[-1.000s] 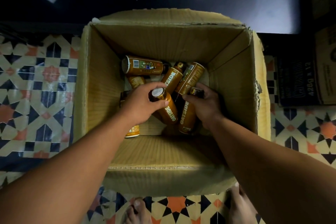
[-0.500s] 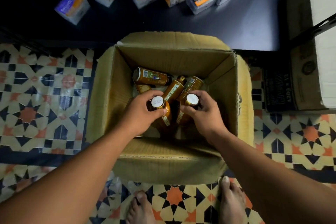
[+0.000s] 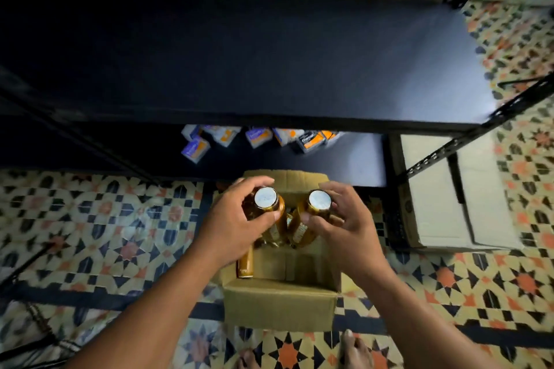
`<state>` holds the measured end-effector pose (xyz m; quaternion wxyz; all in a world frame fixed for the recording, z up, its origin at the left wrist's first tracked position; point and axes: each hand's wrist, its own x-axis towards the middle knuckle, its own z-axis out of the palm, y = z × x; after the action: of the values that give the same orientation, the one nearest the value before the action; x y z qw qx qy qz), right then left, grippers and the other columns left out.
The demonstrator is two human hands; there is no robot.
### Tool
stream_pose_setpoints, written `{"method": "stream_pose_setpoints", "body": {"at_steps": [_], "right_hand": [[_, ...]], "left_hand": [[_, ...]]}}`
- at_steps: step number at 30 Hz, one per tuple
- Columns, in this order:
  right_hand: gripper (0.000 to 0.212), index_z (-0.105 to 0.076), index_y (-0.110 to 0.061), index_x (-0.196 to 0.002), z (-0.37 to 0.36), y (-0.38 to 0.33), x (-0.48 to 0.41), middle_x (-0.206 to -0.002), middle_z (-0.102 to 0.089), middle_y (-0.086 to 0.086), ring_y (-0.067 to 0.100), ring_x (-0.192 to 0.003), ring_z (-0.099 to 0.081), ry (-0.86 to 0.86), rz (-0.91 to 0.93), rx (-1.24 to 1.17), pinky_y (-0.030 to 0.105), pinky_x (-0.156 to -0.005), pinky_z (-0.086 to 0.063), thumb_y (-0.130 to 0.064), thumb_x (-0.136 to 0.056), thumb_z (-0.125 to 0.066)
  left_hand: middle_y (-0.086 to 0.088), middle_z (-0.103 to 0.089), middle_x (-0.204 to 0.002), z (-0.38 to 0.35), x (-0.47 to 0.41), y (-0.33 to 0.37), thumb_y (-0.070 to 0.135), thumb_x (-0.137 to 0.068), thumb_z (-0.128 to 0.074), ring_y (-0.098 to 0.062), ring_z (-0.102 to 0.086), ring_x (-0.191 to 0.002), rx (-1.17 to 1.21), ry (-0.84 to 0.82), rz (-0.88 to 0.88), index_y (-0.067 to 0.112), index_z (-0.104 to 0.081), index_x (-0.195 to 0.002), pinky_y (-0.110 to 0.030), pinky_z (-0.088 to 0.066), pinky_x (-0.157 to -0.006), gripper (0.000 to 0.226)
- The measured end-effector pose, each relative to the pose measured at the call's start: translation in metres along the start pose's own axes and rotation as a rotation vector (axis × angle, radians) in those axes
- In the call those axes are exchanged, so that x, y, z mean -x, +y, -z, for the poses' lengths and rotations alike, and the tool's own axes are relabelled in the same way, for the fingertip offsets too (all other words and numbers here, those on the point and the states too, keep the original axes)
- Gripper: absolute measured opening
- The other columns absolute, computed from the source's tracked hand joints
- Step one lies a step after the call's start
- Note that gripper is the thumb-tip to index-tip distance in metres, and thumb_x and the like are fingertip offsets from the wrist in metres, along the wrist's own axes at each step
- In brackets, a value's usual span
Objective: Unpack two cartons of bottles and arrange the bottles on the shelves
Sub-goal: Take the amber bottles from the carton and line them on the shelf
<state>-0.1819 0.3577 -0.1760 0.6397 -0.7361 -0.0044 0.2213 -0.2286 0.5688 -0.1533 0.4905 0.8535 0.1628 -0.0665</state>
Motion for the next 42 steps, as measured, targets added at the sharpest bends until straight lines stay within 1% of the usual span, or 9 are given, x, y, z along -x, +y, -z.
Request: {"method": "stream_pose_setpoints", "body": {"at_steps": [3, 9, 12, 18, 21, 30, 35, 38, 42], "right_hand": [[0.043, -0.064, -0.035, -0.113, 0.002, -0.089, 0.025, -0.11, -0.073, -0.007, 0.015, -0.109, -0.067, 0.007, 0.103, 0.048, 0.049, -0.093, -0.057, -0.019, -0.081, -0.086], [0.045, -0.065, -0.043, -0.111, 0.008, -0.254, 0.086, -0.114, -0.07, -0.015, 0.009, -0.11, -0.065, 0.025, 0.267, 0.089, 0.038, -0.091, -0.057, -0.018, -0.081, -0.086], [0.047, -0.065, -0.042, -0.113, 0.01, -0.322, 0.112, -0.112, -0.069, -0.019, 0.007, -0.108, -0.064, 0.061, 0.348, 0.124, 0.037, -0.092, -0.056, -0.018, -0.079, -0.087], [0.047, -0.066, -0.042, -0.111, 0.013, -0.433, 0.159, -0.106, -0.072, -0.016, 0.007, -0.102, -0.067, 0.116, 0.49, 0.102, 0.042, -0.088, -0.06, -0.014, -0.079, -0.086], [0.047, -0.065, -0.044, -0.111, 0.015, -0.478, 0.174, -0.107, -0.071, -0.018, 0.006, -0.104, -0.065, 0.138, 0.559, 0.14, 0.04, -0.09, -0.058, -0.016, -0.08, -0.086], [0.045, -0.064, -0.042, -0.119, 0.01, -0.561, 0.166, -0.109, -0.071, -0.021, -0.001, -0.106, -0.065, 0.086, 0.633, 0.158, 0.031, -0.09, -0.057, -0.024, -0.082, -0.084], [0.048, -0.064, -0.035, -0.123, 0.001, -0.584, 0.116, -0.114, -0.071, -0.018, -0.004, -0.11, -0.063, 0.034, 0.655, 0.189, 0.026, -0.092, -0.055, -0.024, -0.081, -0.086], [0.048, -0.065, -0.034, -0.123, -0.004, -0.588, 0.078, -0.116, -0.07, -0.017, -0.003, -0.113, -0.061, 0.008, 0.636, 0.221, 0.026, -0.094, -0.053, -0.023, -0.081, -0.086], [0.05, -0.064, -0.034, -0.124, -0.009, -0.583, 0.027, -0.122, -0.069, -0.015, 0.003, -0.119, -0.061, -0.011, 0.592, 0.241, 0.036, -0.1, -0.055, -0.025, -0.08, -0.086]], "left_hand": [[0.023, -0.061, -0.116, 0.046, 0.024, 0.074, 0.027, -0.082, -0.08, 0.0, -0.058, -0.11, -0.004, 0.052, -0.073, 0.045, -0.059, -0.122, -0.026, -0.052, -0.094, 0.048], [0.025, -0.061, -0.119, 0.14, 0.08, 0.216, 0.03, -0.081, -0.081, 0.001, -0.057, -0.115, -0.003, 0.112, -0.214, 0.044, -0.062, -0.123, -0.037, -0.05, -0.102, 0.048], [0.024, -0.063, -0.117, 0.178, 0.108, 0.275, 0.029, -0.08, -0.082, -0.002, -0.059, -0.113, 0.006, 0.151, -0.308, 0.04, -0.064, -0.123, -0.033, -0.051, -0.099, 0.048], [0.028, -0.063, -0.118, 0.242, 0.152, 0.368, 0.034, -0.083, -0.08, 0.008, -0.056, -0.111, -0.014, 0.204, -0.453, 0.04, -0.062, -0.126, -0.007, -0.043, -0.088, 0.047], [0.026, -0.062, -0.122, 0.266, 0.162, 0.402, 0.038, -0.083, -0.078, 0.011, -0.053, -0.111, 0.003, 0.22, -0.498, 0.04, -0.061, -0.129, -0.013, -0.045, -0.089, 0.049], [0.012, -0.06, -0.128, 0.314, 0.153, 0.452, 0.039, -0.088, -0.074, -0.005, -0.058, -0.116, 0.035, 0.262, -0.512, 0.044, -0.054, -0.135, -0.037, -0.056, -0.094, 0.052], [0.014, -0.058, -0.135, 0.33, 0.118, 0.457, 0.039, -0.088, -0.073, -0.006, -0.053, -0.124, 0.009, 0.348, -0.493, 0.044, -0.055, -0.133, -0.037, -0.052, -0.099, 0.049], [0.018, -0.057, -0.131, 0.333, 0.095, 0.457, 0.033, -0.089, -0.073, -0.005, -0.052, -0.122, -0.01, 0.385, -0.456, 0.04, -0.056, -0.134, -0.026, -0.048, -0.096, 0.048], [0.014, -0.059, -0.127, 0.332, 0.064, 0.455, 0.029, -0.087, -0.073, -0.005, -0.055, -0.118, -0.026, 0.416, -0.398, 0.036, -0.058, -0.133, -0.02, -0.045, -0.089, 0.049]]}}
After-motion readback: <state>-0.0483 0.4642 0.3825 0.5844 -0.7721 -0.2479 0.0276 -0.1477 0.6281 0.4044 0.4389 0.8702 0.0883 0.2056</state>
